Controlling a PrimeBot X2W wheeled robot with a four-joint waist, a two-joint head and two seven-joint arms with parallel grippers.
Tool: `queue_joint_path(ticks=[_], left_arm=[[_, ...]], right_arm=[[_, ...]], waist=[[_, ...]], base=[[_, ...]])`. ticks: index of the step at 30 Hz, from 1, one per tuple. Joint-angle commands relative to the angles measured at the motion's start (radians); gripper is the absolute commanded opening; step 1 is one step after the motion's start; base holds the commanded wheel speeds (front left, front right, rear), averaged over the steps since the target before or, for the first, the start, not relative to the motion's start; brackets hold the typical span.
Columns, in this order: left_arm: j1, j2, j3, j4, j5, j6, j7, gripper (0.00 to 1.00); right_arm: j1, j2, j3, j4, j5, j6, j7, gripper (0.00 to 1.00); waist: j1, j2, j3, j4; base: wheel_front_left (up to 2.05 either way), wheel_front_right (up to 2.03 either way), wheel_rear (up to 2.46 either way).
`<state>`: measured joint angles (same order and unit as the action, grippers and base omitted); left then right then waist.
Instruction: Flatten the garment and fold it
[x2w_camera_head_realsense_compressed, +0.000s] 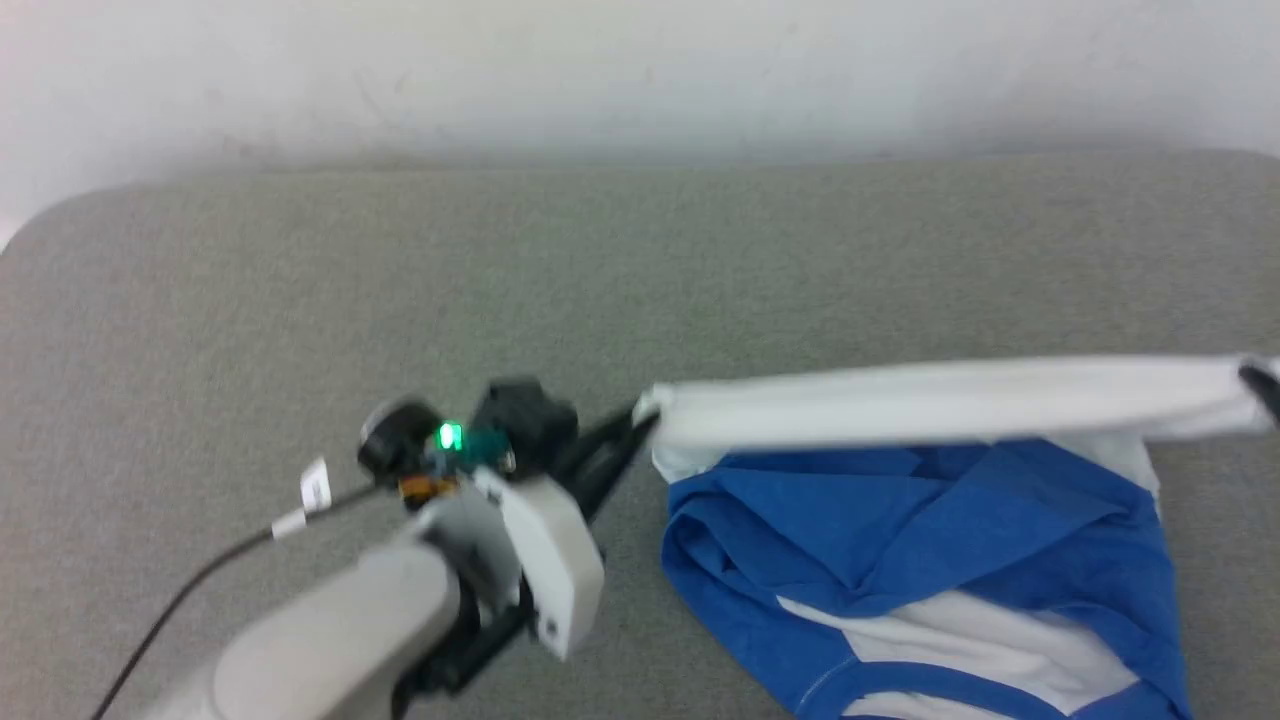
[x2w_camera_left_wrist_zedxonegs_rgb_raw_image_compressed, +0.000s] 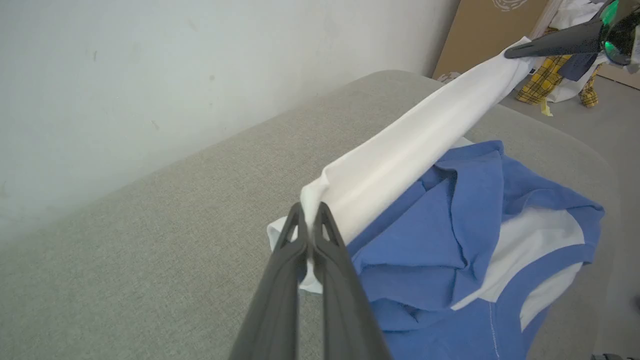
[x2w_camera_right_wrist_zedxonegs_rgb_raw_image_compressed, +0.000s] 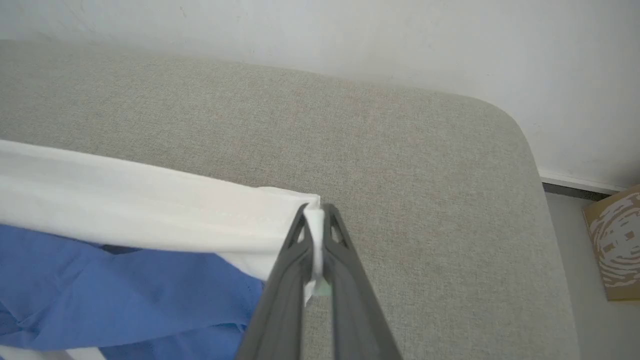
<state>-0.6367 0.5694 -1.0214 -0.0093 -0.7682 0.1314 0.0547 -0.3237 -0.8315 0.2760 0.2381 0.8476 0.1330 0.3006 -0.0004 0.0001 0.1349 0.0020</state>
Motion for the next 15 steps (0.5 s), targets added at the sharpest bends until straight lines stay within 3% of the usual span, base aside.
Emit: queue_joint_path(ticks=[1, 6, 15], left_arm=[[0.042, 0.023, -0.012, -0.027, -0.013, 0.017, 0.011, 0.00], [0.142, 0.067, -0.062, -0.100, -0.031, 0.041, 0.046, 0.00], [0.198, 0.063, -0.146, -0.084, -0.052, 0.017, 0.126, 0.00]], right_arm=[[0.049, -0.005, -0.024, -0.016, 0.003, -0.002, 0.013, 0.00], [0.220, 0.013, -0.102, -0.088, -0.001, -0.002, 0.081, 0.00], [0.390, 0.057, -0.149, -0.177, -0.053, -0.002, 0.209, 0.00]], waist=[[0.0004, -0.0001, -0.041, -0.036], [0.0004, -0.0001, -0.036, -0.036], [0.0004, -0.0001, -0.013, -0.032]], base=[[0.00, 0.00, 0.00], [0.00, 0.00, 0.00], [0.00, 0.00, 0.00]])
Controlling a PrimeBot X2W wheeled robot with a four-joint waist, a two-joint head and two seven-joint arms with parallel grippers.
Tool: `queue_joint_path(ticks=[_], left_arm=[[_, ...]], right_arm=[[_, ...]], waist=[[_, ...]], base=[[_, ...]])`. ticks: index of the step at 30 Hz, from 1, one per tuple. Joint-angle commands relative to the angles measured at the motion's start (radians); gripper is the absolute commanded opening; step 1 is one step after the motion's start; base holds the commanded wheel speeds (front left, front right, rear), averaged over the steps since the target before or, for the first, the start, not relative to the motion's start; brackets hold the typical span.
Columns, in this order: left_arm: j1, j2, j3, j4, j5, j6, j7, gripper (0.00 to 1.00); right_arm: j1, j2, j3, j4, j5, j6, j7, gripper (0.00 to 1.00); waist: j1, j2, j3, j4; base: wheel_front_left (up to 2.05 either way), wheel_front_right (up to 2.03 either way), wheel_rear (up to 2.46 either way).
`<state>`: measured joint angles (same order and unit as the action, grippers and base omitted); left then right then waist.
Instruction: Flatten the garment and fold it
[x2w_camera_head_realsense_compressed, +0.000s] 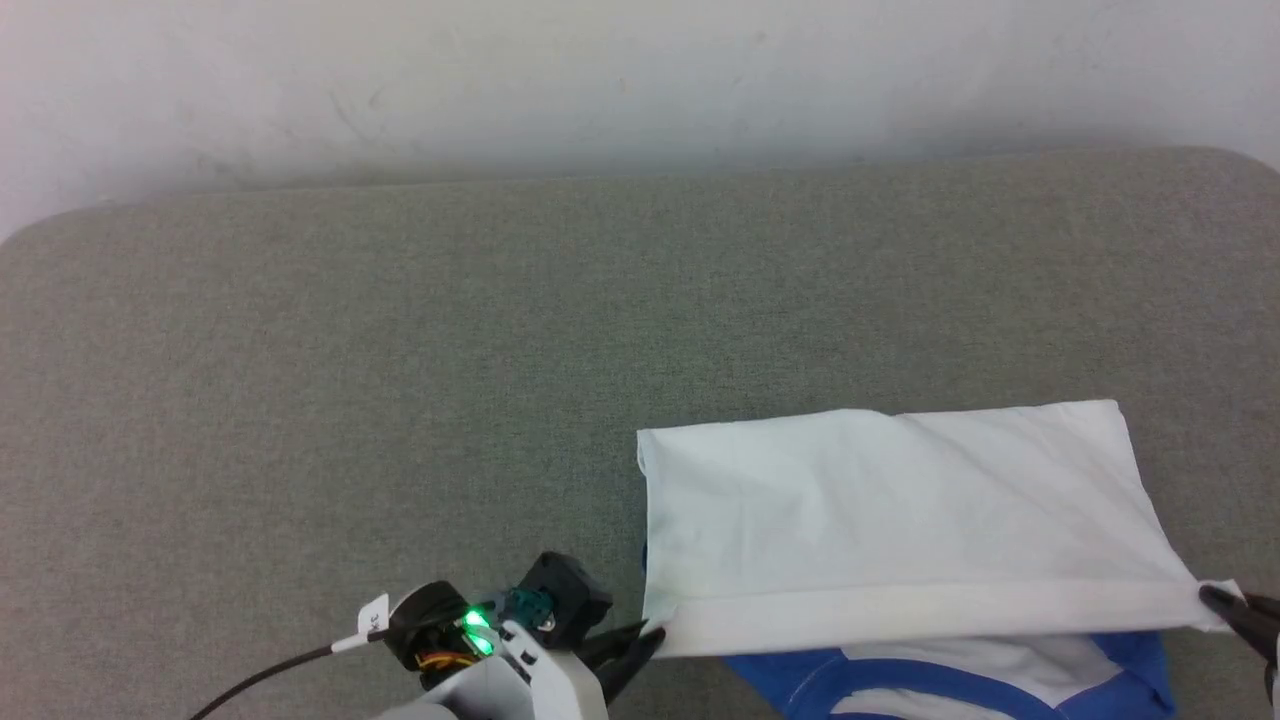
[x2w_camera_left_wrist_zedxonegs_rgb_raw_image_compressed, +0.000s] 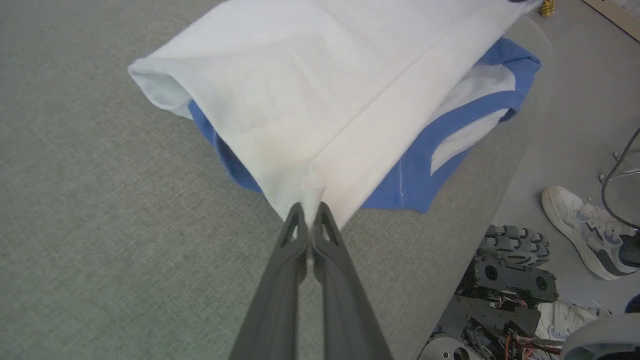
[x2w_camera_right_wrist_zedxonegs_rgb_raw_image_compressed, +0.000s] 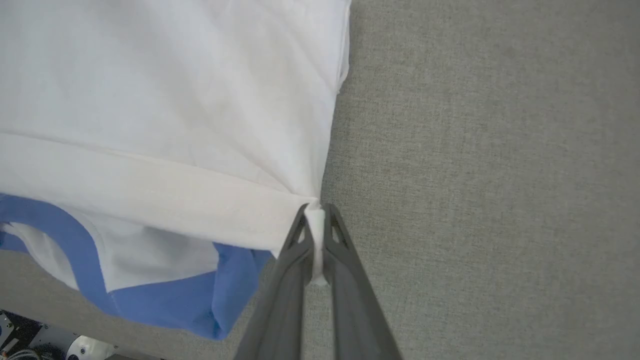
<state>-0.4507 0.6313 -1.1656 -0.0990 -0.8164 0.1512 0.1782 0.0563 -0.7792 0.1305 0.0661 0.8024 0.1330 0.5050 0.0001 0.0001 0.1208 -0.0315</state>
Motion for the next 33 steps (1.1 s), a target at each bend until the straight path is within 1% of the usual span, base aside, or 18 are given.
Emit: queue_joint_path(ticks=[1, 7, 11, 13, 14, 15, 16, 17, 19, 21, 25, 27, 30, 33], left_arm=[[0.012, -0.001, -0.008, 0.013, -0.004, -0.007, 0.009, 0.00], [0.003, -0.041, -0.039, 0.079, 0.004, -0.042, 0.020, 0.00], [-0.001, -0.078, -0.052, 0.135, 0.013, -0.065, 0.006, 0.00], [-0.002, -0.092, -0.056, 0.163, 0.017, -0.076, -0.006, 0.00], [0.001, -0.099, -0.056, 0.177, 0.014, -0.080, -0.012, 0.00], [0.004, -0.105, -0.056, 0.191, 0.010, -0.083, -0.017, 0.41], [0.004, -0.105, -0.056, 0.191, 0.010, -0.083, -0.017, 0.41], [0.010, -0.114, -0.054, 0.211, 0.003, -0.086, -0.027, 1.00], [0.012, -0.119, -0.044, 0.218, -0.001, -0.088, -0.053, 1.00], [0.013, -0.121, -0.035, 0.218, -0.005, -0.088, -0.069, 1.00], [0.020, -0.125, 0.022, 0.193, -0.035, -0.091, -0.157, 1.00], [0.024, -0.120, 0.060, 0.181, -0.049, -0.078, -0.203, 1.00], [0.033, -0.107, 0.121, 0.172, -0.063, -0.052, -0.282, 1.00], [0.043, -0.085, 0.177, 0.191, -0.044, -0.004, -0.372, 1.00]], right_arm=[[0.019, 0.008, 0.000, -0.011, -0.015, -0.002, 0.018, 0.00], [0.047, 0.009, 0.039, -0.015, -0.075, -0.002, 0.060, 0.00], [0.039, 0.011, 0.076, 0.006, -0.105, -0.002, 0.059, 0.00], [0.032, 0.024, 0.088, 0.024, -0.102, -0.002, 0.058, 0.00], [0.026, 0.029, 0.092, 0.032, -0.104, -0.002, 0.055, 0.20], [0.018, 0.034, 0.092, 0.038, -0.109, -0.002, 0.045, 1.00], [0.018, 0.034, 0.092, 0.038, -0.109, -0.002, 0.045, 1.00], [0.006, 0.052, 0.089, 0.047, -0.097, -0.002, 0.029, 1.00], [-0.005, 0.070, 0.071, 0.044, -0.067, -0.002, 0.015, 1.00], [-0.009, 0.074, 0.060, 0.040, -0.055, -0.002, 0.009, 1.00], [-0.022, 0.085, 0.004, 0.005, -0.024, -0.002, -0.023, 1.00], [-0.029, 0.101, -0.028, -0.022, -0.010, -0.002, -0.041, 1.00], [-0.036, 0.127, -0.071, -0.064, -0.020, -0.002, -0.081, 1.00], [-0.030, 0.171, -0.112, -0.091, -0.048, -0.002, -0.124, 1.00]], waist=[[-0.0001, -0.0001, 0.003, 0.003], [-0.0001, -0.0001, 0.019, 0.007], [-0.0001, -0.0001, 0.031, 0.010], [-0.0001, -0.0001, 0.032, 0.010], [-0.0001, -0.0001, 0.031, 0.011], [-0.0001, -0.0001, 0.027, 0.011], [-0.0001, -0.0001, 0.027, 0.011], [-0.0001, -0.0001, 0.012, 0.013], [-0.0001, -0.0001, -0.005, 0.016], [-0.0001, -0.0001, -0.016, 0.019], [-0.0001, -0.0001, -0.063, 0.029], [-0.0001, -0.0001, -0.082, 0.033], [-0.0001, -0.0001, -0.102, 0.039], [-0.0001, -0.0001, -0.117, 0.046]], base=[[0.00, 0.00, 0.00], [0.00, 0.00, 0.00], [0.00, 0.00, 0.00], [0.00, 0.00, 0.00], [0.00, 0.00, 0.00], [0.00, 0.00, 0.00], [0.00, 0.00, 0.00], [0.00, 0.00, 0.00], [0.00, 0.00, 0.00], [0.00, 0.00, 0.00], [0.00, 0.00, 0.00], [0.00, 0.00, 0.00], [0.00, 0.00, 0.00], [0.00, 0.00, 0.00]])
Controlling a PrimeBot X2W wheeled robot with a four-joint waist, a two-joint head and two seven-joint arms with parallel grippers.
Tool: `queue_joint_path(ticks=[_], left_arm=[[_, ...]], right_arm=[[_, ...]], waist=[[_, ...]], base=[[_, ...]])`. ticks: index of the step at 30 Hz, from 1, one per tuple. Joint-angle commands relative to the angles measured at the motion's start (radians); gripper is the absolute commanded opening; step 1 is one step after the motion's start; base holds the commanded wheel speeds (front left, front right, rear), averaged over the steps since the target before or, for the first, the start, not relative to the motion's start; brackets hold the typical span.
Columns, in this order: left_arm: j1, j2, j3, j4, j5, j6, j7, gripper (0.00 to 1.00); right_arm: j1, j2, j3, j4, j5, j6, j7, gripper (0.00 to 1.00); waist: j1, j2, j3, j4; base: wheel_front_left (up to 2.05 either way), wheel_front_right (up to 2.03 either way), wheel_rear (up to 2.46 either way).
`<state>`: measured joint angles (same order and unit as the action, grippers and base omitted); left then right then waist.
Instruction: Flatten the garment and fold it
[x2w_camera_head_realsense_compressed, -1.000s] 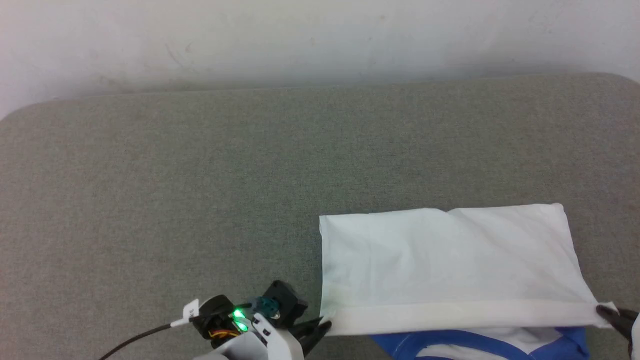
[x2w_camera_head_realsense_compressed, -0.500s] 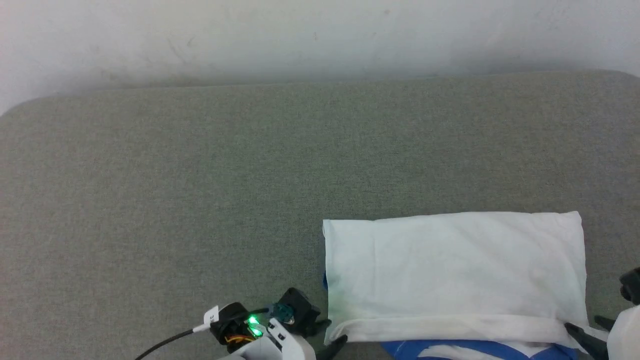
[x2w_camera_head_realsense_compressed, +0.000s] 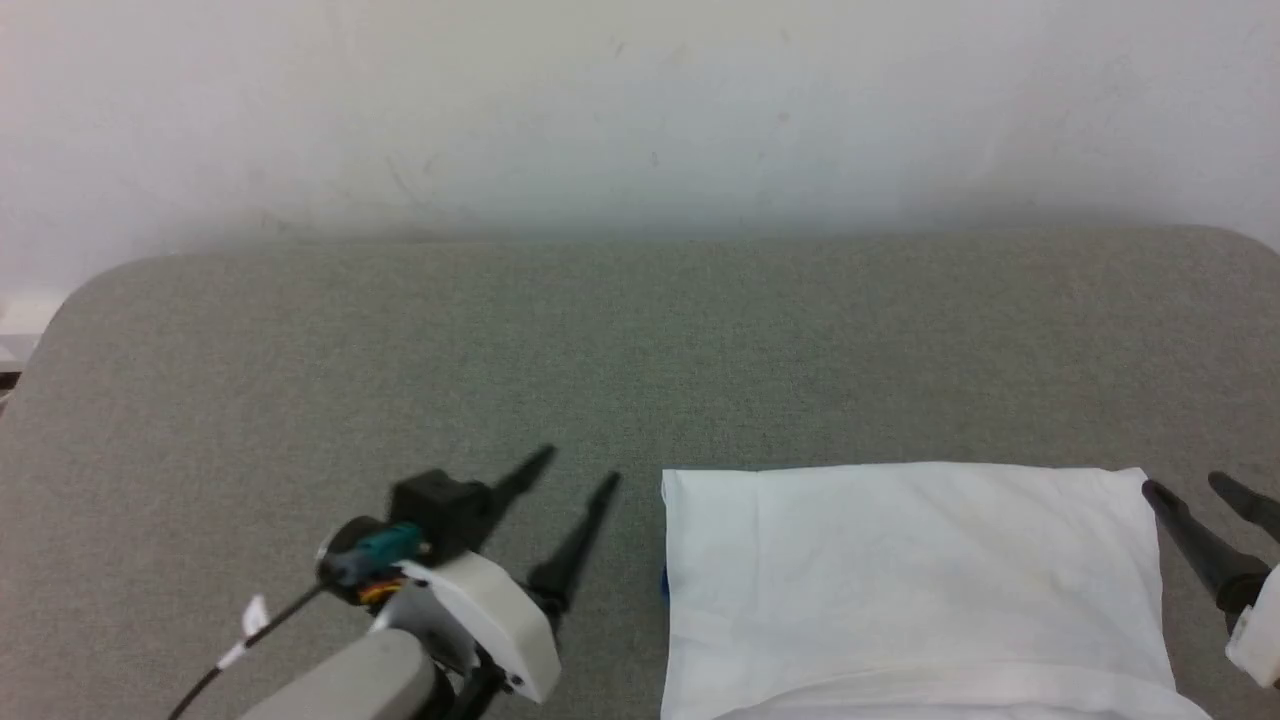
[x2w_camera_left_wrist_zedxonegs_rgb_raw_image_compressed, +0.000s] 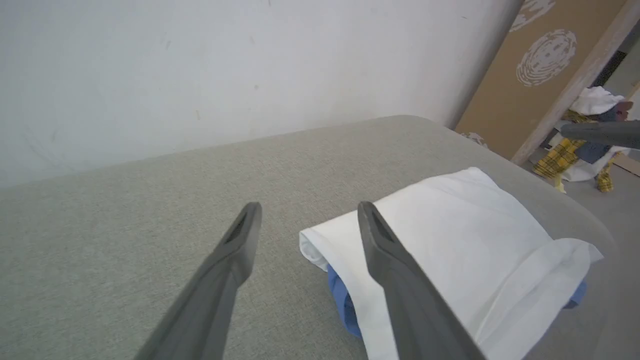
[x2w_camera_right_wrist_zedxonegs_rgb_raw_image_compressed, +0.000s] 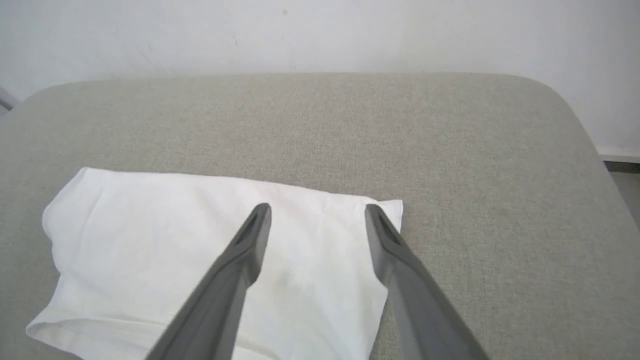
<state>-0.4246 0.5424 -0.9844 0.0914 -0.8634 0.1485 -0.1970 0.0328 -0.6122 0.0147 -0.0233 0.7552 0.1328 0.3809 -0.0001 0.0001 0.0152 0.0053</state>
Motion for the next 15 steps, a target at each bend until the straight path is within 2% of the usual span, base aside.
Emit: queue_joint_path(ticks=[1, 5, 9, 12, 15], left_arm=[[0.028, 0.002, 0.025, 0.006, -0.003, 0.016, -0.021, 1.00], [0.084, -0.009, 0.161, 0.013, 0.016, 0.081, -0.062, 1.00], [0.199, -0.071, 0.413, -0.057, 0.126, 0.120, -0.064, 1.00], [0.307, -0.138, 0.586, -0.101, 0.210, 0.105, -0.064, 1.00], [0.391, -0.195, 0.702, -0.120, 0.304, 0.066, -0.065, 1.00]], right_arm=[[0.000, 0.020, -0.009, -0.007, -0.016, -0.002, -0.013, 1.00], [0.045, 0.100, -0.061, -0.008, -0.078, -0.002, -0.041, 1.00], [0.089, 0.201, -0.140, 0.012, -0.136, -0.002, -0.057, 1.00], [0.110, 0.273, -0.197, 0.036, -0.179, -0.002, -0.055, 1.00], [0.117, 0.334, -0.261, 0.074, -0.238, -0.002, -0.045, 1.00]], waist=[[0.0001, -0.0001, -0.015, 0.012], [0.0001, -0.0001, -0.024, 0.022], [0.0001, -0.0001, -0.024, 0.032], [0.0001, -0.0001, -0.022, 0.037], [0.0001, -0.0001, -0.018, 0.042]], base=[[0.00, 0.00, 0.00], [0.00, 0.00, 0.00], [0.00, 0.00, 0.00], [0.00, 0.00, 0.00], [0.00, 0.00, 0.00]])
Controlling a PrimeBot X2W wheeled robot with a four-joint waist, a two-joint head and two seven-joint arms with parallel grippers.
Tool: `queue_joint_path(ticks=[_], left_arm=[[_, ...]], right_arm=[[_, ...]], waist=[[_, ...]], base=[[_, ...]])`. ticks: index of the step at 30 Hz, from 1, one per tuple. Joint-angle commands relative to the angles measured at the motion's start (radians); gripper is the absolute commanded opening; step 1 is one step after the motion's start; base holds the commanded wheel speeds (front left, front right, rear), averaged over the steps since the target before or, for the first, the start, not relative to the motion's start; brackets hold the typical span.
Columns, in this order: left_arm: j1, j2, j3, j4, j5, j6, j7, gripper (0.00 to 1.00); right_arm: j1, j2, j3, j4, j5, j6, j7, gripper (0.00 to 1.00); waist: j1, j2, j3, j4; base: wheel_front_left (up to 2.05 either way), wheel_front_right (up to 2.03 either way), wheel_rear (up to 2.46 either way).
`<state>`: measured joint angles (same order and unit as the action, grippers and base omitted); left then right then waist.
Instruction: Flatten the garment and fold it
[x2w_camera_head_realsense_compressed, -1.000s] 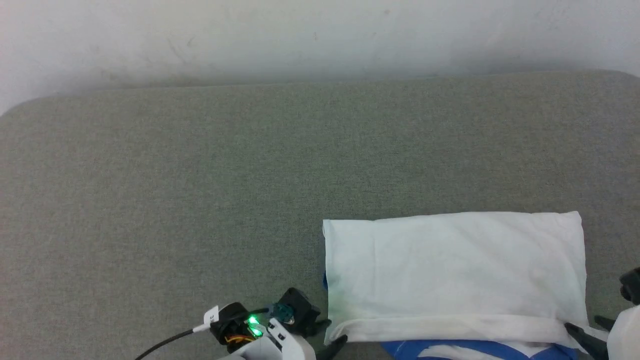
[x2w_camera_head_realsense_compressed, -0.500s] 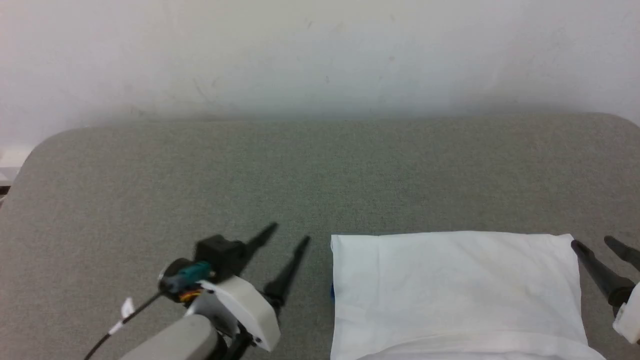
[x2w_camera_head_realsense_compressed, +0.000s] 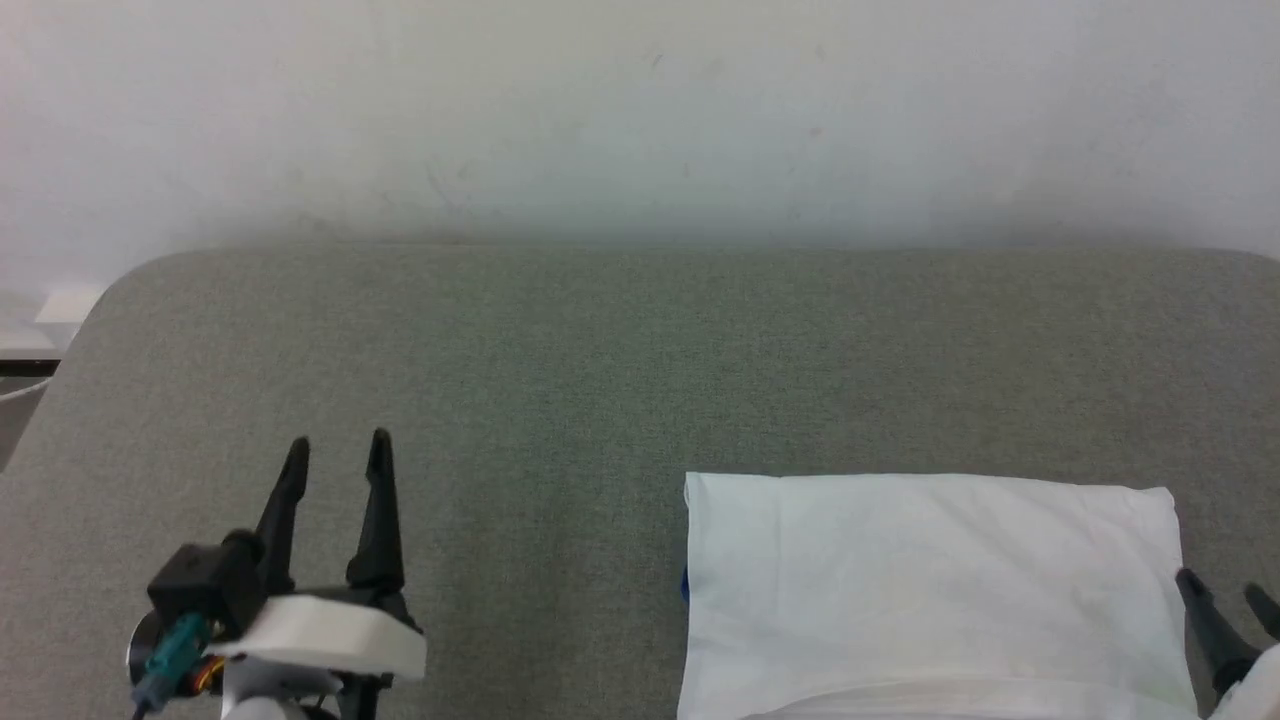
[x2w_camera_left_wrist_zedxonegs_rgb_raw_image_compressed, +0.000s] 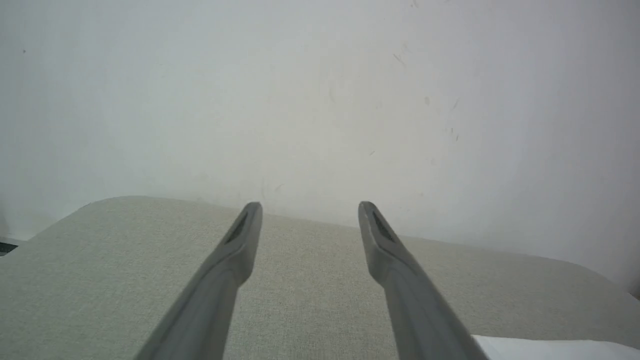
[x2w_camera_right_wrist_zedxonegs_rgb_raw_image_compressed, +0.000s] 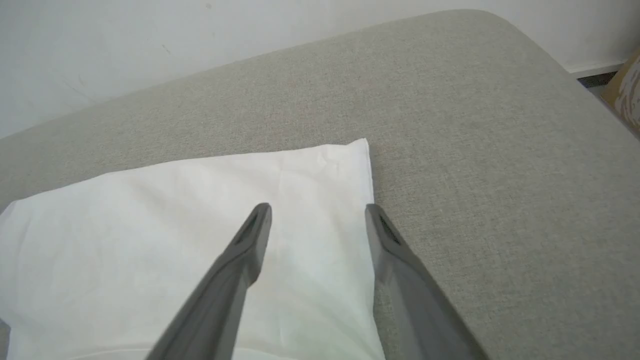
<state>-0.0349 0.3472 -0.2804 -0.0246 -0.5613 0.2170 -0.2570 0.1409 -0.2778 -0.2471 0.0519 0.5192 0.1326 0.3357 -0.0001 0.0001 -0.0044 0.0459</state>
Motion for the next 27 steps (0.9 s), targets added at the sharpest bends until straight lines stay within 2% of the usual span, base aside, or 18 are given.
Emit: queue_joint_path(ticks=[1, 5, 8, 15, 22, 23, 24, 25, 26, 27], left_arm=[[0.023, -0.017, 0.026, -0.005, 0.034, -0.013, -0.005, 1.00], [0.081, -0.092, 0.124, -0.005, 0.119, -0.069, -0.005, 1.00], [0.097, -0.145, 0.177, 0.002, 0.158, -0.120, -0.005, 1.00], [0.071, -0.226, 0.260, 0.042, 0.240, -0.223, -0.005, 1.00], [0.047, -0.268, 0.319, 0.067, 0.292, -0.280, -0.005, 1.00], [0.046, -0.272, 0.326, 0.069, 0.297, -0.285, -0.005, 1.00], [0.045, -0.276, 0.332, 0.071, 0.301, -0.290, -0.005, 1.00], [0.044, -0.279, 0.337, 0.073, 0.305, -0.294, -0.005, 1.00], [0.043, -0.281, 0.343, 0.076, 0.308, -0.298, -0.005, 1.00], [0.042, -0.284, 0.347, 0.078, 0.312, -0.302, -0.005, 1.00]], right_arm=[[0.008, 0.019, -0.022, 0.014, -0.022, -0.002, 0.005, 1.00], [-0.021, 0.095, -0.115, 0.074, -0.088, -0.002, 0.036, 1.00], [-0.051, 0.129, -0.135, 0.120, -0.102, -0.002, 0.073, 1.00], [-0.103, 0.131, -0.135, 0.234, -0.096, -0.002, 0.129, 1.00], [-0.090, 0.128, -0.033, 0.281, -0.041, -0.002, 0.170, 1.00], [-0.086, 0.126, -0.016, 0.284, -0.034, -0.002, 0.172, 0.88], [-0.084, 0.124, -0.001, 0.287, -0.026, -0.002, 0.170, 0.33], [-0.083, 0.121, 0.008, 0.291, -0.018, -0.002, 0.166, 0.05], [-0.082, 0.118, 0.018, 0.294, -0.013, -0.002, 0.161, 0.00], [-0.082, 0.113, 0.028, 0.294, -0.006, -0.002, 0.153, 0.00]], waist=[[0.0001, -0.0001, 0.004, 0.003], [0.0001, -0.0001, 0.024, 0.014], [0.0001, -0.0001, 0.045, 0.023], [0.0001, -0.0001, 0.094, 0.055], [0.0001, -0.0001, 0.121, 0.072], [0.0001, -0.0001, 0.123, 0.072], [0.0001, -0.0001, 0.125, 0.071], [0.0001, -0.0001, 0.126, 0.071], [0.0001, -0.0001, 0.125, 0.070], [0.0001, -0.0001, 0.125, 0.068]], base=[[0.00, 0.00, 0.00], [0.00, 0.00, 0.00], [0.00, 0.00, 0.00], [0.00, 0.00, 0.00], [0.00, 0.00, 0.00], [0.00, 0.00, 0.00], [0.00, 0.00, 0.00], [0.00, 0.00, 0.00], [0.00, 0.00, 0.00], [0.00, 0.00, 0.00]])
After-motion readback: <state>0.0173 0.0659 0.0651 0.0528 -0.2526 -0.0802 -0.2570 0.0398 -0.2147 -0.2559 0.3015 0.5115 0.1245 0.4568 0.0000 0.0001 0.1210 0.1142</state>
